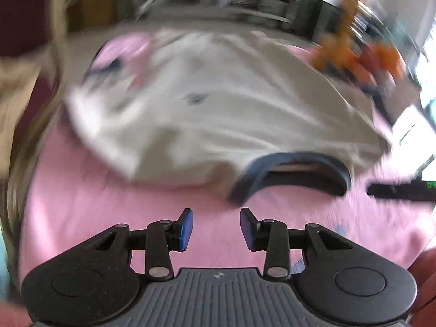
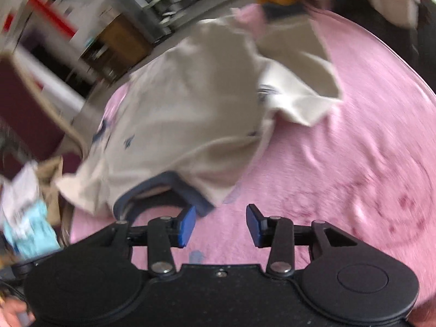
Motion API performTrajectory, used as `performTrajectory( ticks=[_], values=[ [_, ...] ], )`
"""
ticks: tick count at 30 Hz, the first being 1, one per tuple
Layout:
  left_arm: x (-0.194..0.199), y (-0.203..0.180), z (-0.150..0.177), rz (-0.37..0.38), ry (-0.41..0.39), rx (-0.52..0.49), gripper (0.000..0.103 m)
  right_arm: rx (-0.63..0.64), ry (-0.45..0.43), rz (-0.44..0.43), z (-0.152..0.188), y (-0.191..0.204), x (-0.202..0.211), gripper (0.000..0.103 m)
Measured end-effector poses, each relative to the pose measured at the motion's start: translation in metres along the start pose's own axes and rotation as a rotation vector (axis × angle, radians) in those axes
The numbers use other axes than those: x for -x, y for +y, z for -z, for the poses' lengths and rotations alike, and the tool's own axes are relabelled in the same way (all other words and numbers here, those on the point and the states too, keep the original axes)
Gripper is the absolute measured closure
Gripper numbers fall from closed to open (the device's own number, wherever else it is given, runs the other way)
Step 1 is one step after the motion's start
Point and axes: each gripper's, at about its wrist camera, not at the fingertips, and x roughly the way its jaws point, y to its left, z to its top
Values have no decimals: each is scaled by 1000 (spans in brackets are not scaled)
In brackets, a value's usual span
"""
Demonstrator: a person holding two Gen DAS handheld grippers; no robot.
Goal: Fold clothes
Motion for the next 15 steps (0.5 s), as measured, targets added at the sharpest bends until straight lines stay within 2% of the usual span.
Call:
performTrajectory(
  ticks=[1, 2, 3, 6, 7, 8, 9, 10, 11, 13, 15],
  values=[
    [0, -12, 1, -17, -24, -53, 66, 46, -2, 11, 0, 8, -4, 55],
    [-5, -21, 1, -31, -28, -92, 66, 95, -8, 31, 1, 15, -9, 42],
    [-11, -30, 1, -44, -30, -126, 66, 149, -17, 57, 3, 23, -14, 38],
    [-37, -41, -3, -83, -3, -147, 69, 321, -46, 160, 9, 43, -32, 38],
    [-44, -41, -5, -92, -7, -138, 79, 358, -51, 190, 10, 47, -36, 41],
    [-45, -41, -5, -99, -16, -134, 87, 376, -52, 211, 11, 49, -40, 57],
    [-44, -40, -6, -108, -24, -135, 99, 382, -50, 222, 12, 50, -43, 71],
    [-43, -38, -6, -115, -31, -134, 102, 370, -45, 214, 11, 49, -43, 84],
    [-39, -37, -7, -115, -22, -126, 103, 361, -48, 202, 11, 50, -40, 90],
    [-27, -35, -6, -93, 6, -106, 103, 354, -67, 193, 10, 54, -27, 93],
    [-12, -32, -4, -52, 41, -82, 103, 306, -53, 135, 11, 56, -9, 94]
  ],
)
